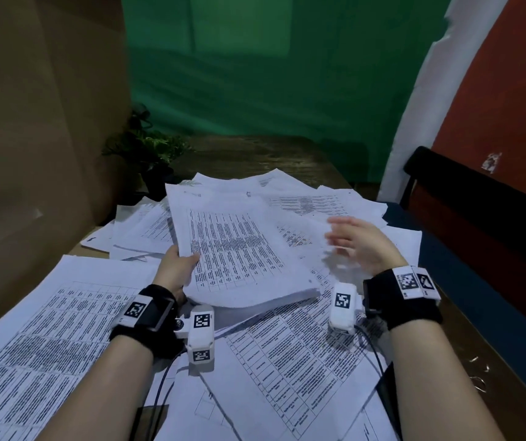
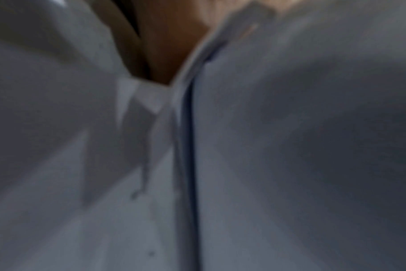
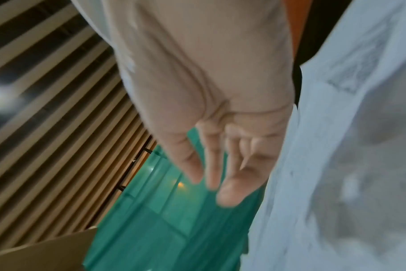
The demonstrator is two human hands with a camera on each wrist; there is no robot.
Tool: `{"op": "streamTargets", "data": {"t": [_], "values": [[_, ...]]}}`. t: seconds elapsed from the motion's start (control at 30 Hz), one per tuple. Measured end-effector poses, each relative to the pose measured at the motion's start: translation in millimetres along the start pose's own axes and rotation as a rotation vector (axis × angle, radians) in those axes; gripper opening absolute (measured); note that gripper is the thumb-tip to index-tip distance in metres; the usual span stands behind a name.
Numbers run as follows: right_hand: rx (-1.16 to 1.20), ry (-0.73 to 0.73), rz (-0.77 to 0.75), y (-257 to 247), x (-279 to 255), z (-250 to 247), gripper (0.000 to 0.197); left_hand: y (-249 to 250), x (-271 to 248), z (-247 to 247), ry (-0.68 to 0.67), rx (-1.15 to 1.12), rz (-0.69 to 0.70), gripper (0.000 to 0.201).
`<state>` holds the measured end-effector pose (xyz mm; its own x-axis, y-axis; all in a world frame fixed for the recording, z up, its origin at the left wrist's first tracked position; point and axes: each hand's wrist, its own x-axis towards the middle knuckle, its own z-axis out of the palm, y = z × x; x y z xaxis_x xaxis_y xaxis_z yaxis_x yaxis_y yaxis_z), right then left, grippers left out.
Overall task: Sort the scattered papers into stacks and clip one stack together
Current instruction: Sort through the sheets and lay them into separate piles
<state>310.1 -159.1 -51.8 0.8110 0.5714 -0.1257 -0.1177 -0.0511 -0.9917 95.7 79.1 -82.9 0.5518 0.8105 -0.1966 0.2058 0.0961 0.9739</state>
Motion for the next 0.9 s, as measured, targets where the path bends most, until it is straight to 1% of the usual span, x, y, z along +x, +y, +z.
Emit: {"op": "streamTargets", "data": {"t": [0.03,0.07,0.1,0.13,0.17,0.23,0.3,0.33,0.4,0.43,0.47,0.5,0.53,0.57,0.6,0.63,0.7,0.73,0.77,0.8,0.87,0.9], "values": [[-0.015,0.151,-0.001,4.4,7.3,-8.4,0.027,0.3,0.2,-0.9,0.011,-0.022,0.016,0.032],[-0.079,0.247,0.035,11.2,14.3,-16.2,0.03,0.5,-0.1,-2.2,0.031,-0.055,0.022,0.033],[-0.182,0.279,0.092,15.4,17.1,-21.9,0.03,0.0,1.3,-2.7,0.046,-0.083,0.039,0.033],[-0.322,0.261,0.141,16.9,18.1,-26.7,0.029,0.1,2.0,-3.2,0.06,-0.118,0.046,0.033],[-0.488,0.213,0.171,14.1,15.1,-28.7,0.031,-0.4,3.9,-4.2,0.08,-0.161,0.053,0.033],[-0.747,0.118,0.204,8.0,9.2,-30.1,0.05,-0.1,5.3,-6.9,0.113,-0.282,0.037,0.031],[-0.806,0.047,0.231,5.6,6.8,-30.3,0.072,-1.3,6.8,-8.5,0.123,-0.378,0.023,0.027],[-0.798,0.028,0.242,6.1,5.7,-29.4,0.079,-0.7,5.4,-8.6,0.121,-0.415,0.023,0.024],[-0.823,0.026,0.25,11.4,8.2,-29.6,0.089,-0.1,4.7,-6.6,0.117,-0.44,0.05,0.02],[-0.817,0.033,0.25,13.0,9.1,-29.7,0.09,1.1,4.1,-5.3,0.115,-0.435,0.066,0.019],[-0.779,0.047,0.232,12.9,8.1,-29.0,0.083,4.1,1.0,-4.1,0.11,-0.441,0.079,0.019],[-0.703,0.055,0.195,13.0,5.6,-27.5,0.069,5.5,-0.4,-3.5,0.109,-0.445,0.082,0.021],[-0.568,0.071,0.14,13.8,5.9,-28.3,0.051,6.5,-2.0,-3.3,0.107,-0.448,0.09,0.026],[-0.431,0.114,0.085,14.0,6.2,-31.3,0.038,6.6,-2.3,-3.6,0.11,-0.451,0.089,0.033],[-0.291,0.191,0.031,12.9,5.9,-35.2,0.034,7.3,-2.6,-4.7,0.103,-0.466,0.093,0.037],[-0.188,0.308,-0.015,13.5,8.9,-40.8,0.035,7.2,-1.8,-5.7,0.089,-0.474,0.098,0.038],[-0.115,0.545,-0.076,13.3,14.8,-52.3,0.042,6.4,0.3,-6.7,0.07,-0.483,0.11,0.032],[-0.067,0.633,-0.085,11.5,14.8,-55.6,0.042,6.2,0.0,-5.3,0.063,-0.489,0.114,0.027],[0.017,0.677,-0.092,10.2,15.6,-56.4,0.038,4.6,1.3,-4.9,0.071,-0.493,0.117,0.023],[0.105,0.683,-0.09,9.8,15.5,-54.3,0.032,3.1,2.1,-4.1,0.076,-0.481,0.119,0.022],[0.247,0.658,-0.07,13.2,18.7,-46.3,0.02,0.4,3.5,-3.0,0.08,-0.401,0.128,0.02],[0.296,0.656,-0.062,16.1,21.0,-42.6,0.019,-0.7,4.8,-2.6,0.065,-0.356,0.134,0.023]]}}
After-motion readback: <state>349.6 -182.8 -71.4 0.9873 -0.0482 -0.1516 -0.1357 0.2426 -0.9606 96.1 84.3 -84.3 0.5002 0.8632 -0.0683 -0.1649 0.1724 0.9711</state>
